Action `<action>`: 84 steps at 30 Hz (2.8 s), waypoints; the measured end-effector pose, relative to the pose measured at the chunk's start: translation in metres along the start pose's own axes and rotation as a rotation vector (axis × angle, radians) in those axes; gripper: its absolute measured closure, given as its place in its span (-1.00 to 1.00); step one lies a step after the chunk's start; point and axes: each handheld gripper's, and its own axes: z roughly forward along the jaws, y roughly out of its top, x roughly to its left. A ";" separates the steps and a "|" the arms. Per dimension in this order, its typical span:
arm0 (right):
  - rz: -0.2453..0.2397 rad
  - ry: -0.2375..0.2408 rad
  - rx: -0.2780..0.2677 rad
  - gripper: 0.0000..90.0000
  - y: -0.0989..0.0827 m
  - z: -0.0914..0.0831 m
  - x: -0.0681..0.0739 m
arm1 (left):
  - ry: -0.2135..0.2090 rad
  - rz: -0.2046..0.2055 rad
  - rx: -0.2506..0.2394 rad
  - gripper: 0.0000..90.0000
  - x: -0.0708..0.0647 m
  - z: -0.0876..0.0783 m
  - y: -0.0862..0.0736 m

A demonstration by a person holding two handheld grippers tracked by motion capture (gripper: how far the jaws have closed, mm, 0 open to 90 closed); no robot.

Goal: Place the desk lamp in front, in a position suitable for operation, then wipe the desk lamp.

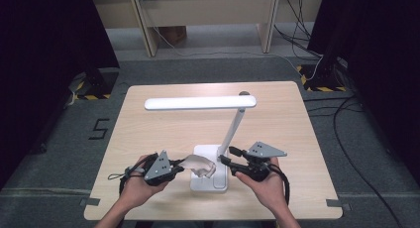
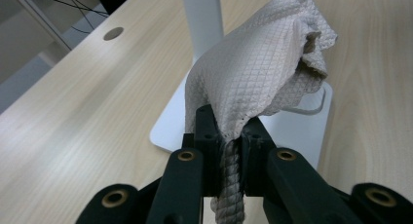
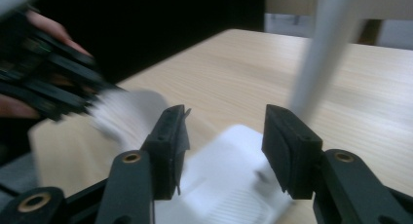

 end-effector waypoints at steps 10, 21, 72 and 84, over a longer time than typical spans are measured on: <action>0.015 -0.072 0.080 0.33 -0.035 0.004 -0.012 | 0.051 -0.009 -0.014 0.80 0.005 -0.014 0.001; -0.052 -0.071 0.167 0.60 -0.046 0.022 -0.013 | 0.082 -0.026 -0.023 0.80 0.008 -0.019 -0.002; -0.112 -0.006 0.258 0.40 -0.061 0.050 -0.001 | 0.270 0.011 -0.093 0.80 0.059 -0.090 0.034; -0.134 0.005 0.251 0.43 -0.058 0.061 0.004 | 0.299 -0.001 -0.097 0.80 0.069 -0.098 0.033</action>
